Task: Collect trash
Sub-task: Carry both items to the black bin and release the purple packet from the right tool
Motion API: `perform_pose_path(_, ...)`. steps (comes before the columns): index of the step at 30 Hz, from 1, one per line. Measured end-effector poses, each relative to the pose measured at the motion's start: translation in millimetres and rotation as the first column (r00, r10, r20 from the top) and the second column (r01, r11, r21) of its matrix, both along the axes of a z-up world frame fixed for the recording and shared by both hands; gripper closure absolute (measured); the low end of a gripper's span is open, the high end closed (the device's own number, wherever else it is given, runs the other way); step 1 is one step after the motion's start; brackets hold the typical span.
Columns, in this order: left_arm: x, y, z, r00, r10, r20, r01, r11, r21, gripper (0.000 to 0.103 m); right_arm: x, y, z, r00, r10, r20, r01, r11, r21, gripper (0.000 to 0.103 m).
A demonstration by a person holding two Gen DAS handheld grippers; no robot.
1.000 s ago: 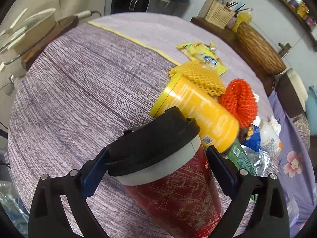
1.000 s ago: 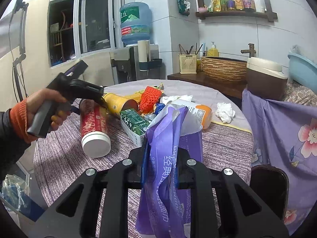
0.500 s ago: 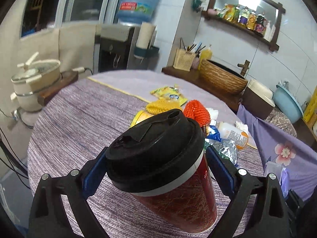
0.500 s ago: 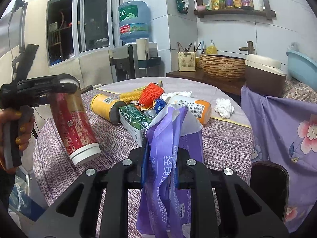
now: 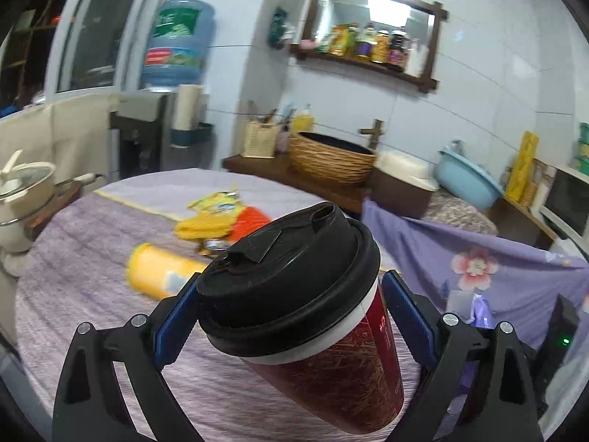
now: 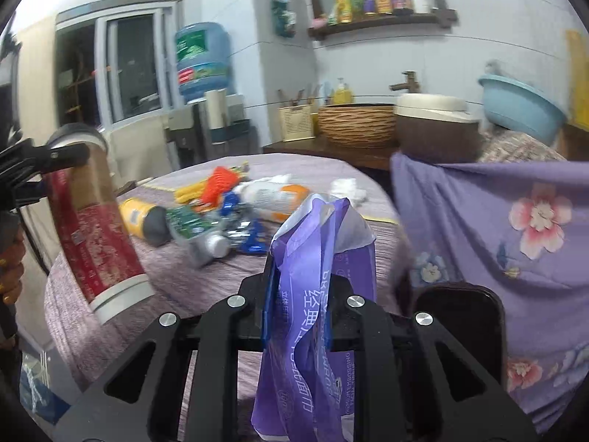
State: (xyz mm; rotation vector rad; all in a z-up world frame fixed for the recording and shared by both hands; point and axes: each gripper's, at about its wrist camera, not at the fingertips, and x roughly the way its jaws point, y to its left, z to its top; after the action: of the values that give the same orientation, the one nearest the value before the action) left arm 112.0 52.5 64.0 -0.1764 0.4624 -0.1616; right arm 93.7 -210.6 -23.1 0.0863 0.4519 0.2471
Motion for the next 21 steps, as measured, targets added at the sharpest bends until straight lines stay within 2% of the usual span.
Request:
perform_pose_path(4, 14, -46, -1, 0.995, -0.100, 0.023, 0.100, 0.995, -0.002, 0.010, 10, -51, -11, 0.993, -0.117, -0.030, 0.118, 0.993, 0.013, 0.083)
perform_pose_path(7, 29, -91, -10, 0.982, -0.188, 0.014, 0.188, 0.982, 0.003, 0.010, 25, -81, -30, 0.981, -0.185, -0.059, 0.186, 0.983, -0.001, 0.083)
perform_pose_path(10, 37, -131, -20, 0.967, -0.254, -0.001, 0.254, 0.967, 0.024, 0.010, 48, -109, -60, 0.965, -0.239, -0.113, 0.238, 0.971, -0.021, 0.083)
perform_pose_path(14, 49, -173, -38, 0.950, -0.310, -0.036, 0.311, 0.949, 0.056, 0.010, 83, -140, -110, 0.939, -0.249, -0.238, 0.262, 0.965, 0.025, 0.083)
perform_pose_path(16, 50, -184, -46, 0.943, -0.330, -0.050, 0.333, 0.941, 0.060, 0.010, 93, -149, -132, 0.923, -0.283, -0.260, 0.293, 0.956, 0.000, 0.082)
perform_pose_path(18, 51, -199, -56, 0.938, -0.340, -0.069, 0.345, 0.936, 0.077, 0.010, 101, -155, -151, 0.911, -0.296, -0.288, 0.304, 0.953, -0.018, 0.076)
perform_pose_path(20, 53, -212, -67, 0.932, -0.351, -0.090, 0.359, 0.929, 0.091, 0.010, 106, -162, -169, 0.896, -0.308, -0.319, 0.318, 0.948, -0.022, 0.051)
perform_pose_path(21, 54, -217, -73, 0.930, -0.353, -0.100, 0.362, 0.927, 0.097, 0.010, 107, -166, -176, 0.889, -0.316, -0.332, 0.329, 0.944, -0.018, 0.045)
